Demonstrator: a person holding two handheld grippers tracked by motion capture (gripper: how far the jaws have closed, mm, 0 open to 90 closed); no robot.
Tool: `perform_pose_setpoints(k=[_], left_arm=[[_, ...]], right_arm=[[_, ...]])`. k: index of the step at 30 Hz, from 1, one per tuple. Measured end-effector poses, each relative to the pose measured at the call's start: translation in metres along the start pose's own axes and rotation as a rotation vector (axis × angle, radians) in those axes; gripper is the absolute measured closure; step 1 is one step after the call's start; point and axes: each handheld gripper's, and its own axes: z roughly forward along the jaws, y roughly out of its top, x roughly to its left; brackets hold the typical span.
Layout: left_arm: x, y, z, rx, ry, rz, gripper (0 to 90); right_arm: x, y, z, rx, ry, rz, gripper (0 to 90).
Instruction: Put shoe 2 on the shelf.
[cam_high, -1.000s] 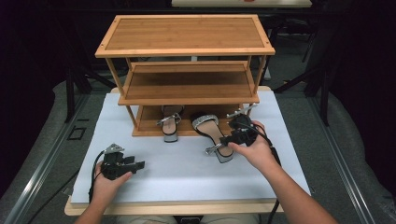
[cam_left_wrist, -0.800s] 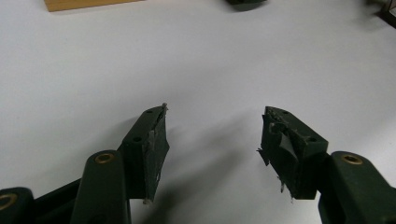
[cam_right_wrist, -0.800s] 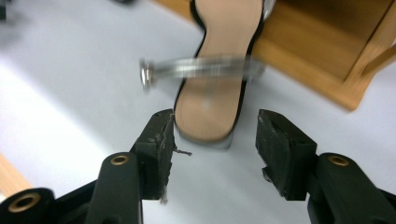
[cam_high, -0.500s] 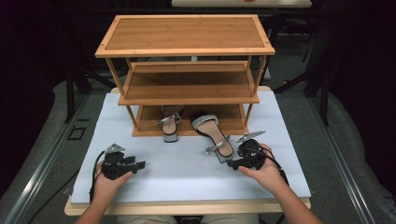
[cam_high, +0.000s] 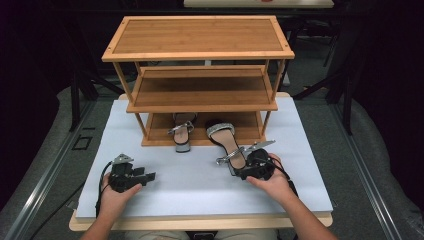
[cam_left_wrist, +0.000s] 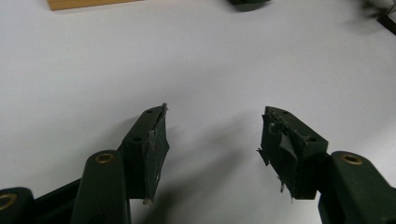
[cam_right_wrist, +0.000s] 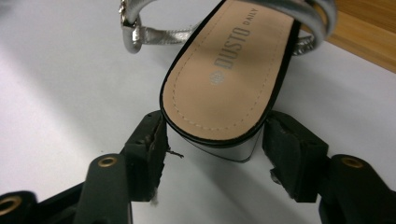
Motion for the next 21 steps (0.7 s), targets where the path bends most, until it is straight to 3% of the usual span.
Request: perform_pose_setpoints(k=[1,2,6,11,16,17,20,21], left_arm=[[0.000,0.000,0.000,-0.002,0.000,0.000,40.8],[0.000,0.000,0.000,-0.001,-0.001,0.000,40.8],[0.000,0.000,0.000,-0.001,0.001,0.001,40.8],[0.001,0.000,0.000,-0.001,0.001,0.001,40.8],[-0.001,0.000,0.001,-0.002,0.004,0.004,40.7],[-0.001,0.000,0.001,-0.002,0.005,0.004,40.7],[0.000,0.000,0.001,-0.003,0.004,0.004,40.8],[0.000,0.000,0.001,-0.003,0.004,0.004,40.8]], right_arm=[[0.002,0.001,0.002,0.000,0.008,-0.007,38.5],[0.004,0.001,0.004,0.005,-0.017,-0.016,38.0],[0.007,0.001,0.013,0.020,-0.036,-0.038,37.0],[0.009,0.004,0.017,0.025,-0.011,-0.059,35.5],[0.006,0.008,0.019,0.024,0.003,-0.041,36.2],[0.006,0.009,0.018,0.021,-0.013,-0.037,36.4],[0.004,0.016,0.015,-0.015,0.007,-0.009,37.1],[0.003,0.020,0.012,-0.019,-0.011,0.003,37.9]])
